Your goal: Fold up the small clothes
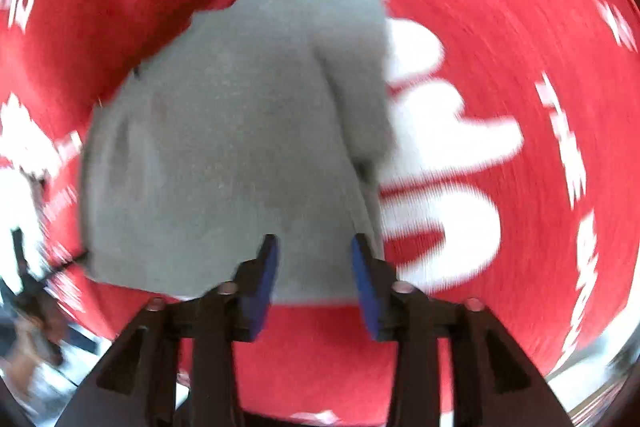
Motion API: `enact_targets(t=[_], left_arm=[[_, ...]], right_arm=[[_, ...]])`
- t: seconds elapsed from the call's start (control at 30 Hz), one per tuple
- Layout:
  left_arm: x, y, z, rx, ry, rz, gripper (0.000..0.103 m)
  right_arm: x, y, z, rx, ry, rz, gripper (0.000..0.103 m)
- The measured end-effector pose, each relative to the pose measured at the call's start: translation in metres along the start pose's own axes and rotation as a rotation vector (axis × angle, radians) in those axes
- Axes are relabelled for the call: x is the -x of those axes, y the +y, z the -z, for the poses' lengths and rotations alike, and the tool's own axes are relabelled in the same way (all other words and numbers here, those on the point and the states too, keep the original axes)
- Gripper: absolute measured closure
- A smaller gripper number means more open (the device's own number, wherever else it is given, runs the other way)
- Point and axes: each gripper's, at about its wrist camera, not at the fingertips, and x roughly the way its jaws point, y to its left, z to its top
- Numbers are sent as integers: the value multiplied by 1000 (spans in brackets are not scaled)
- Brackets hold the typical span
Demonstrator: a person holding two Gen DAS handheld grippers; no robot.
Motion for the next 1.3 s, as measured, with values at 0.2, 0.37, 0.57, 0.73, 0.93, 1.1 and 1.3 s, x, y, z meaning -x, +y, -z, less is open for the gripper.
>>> enact_targets(t=[0.2, 0.37, 0.57, 0.73, 0.93, 1.1, 1.3], left_arm=[[-2, -6, 8, 36, 10, 87, 80], [12, -46, 28, -123, -59, -16, 94], [5, -33, 52, -106, -57, 25, 93], [39, -31, 43, -144, -101, -48, 94], [57, -54, -7, -188, -195, -42, 94], [24, -78, -47, -196, -179, -74, 94], [-2, -69, -60, -124, -122, -87, 94]], right_arm=[[-18, -65, 11, -468, -31, -256, 54], [-11, -24, -2, -282, -31, -137, 93], [-38, -42, -22, -226, 35, -29, 93], [-8, -30, -10, -211, 27, 82, 85], [17, 20, -35, -49, -84, 54, 85], [-13, 59, -70, 78, -71, 39, 85], [-41, 40, -85, 70, -13, 40, 96]])
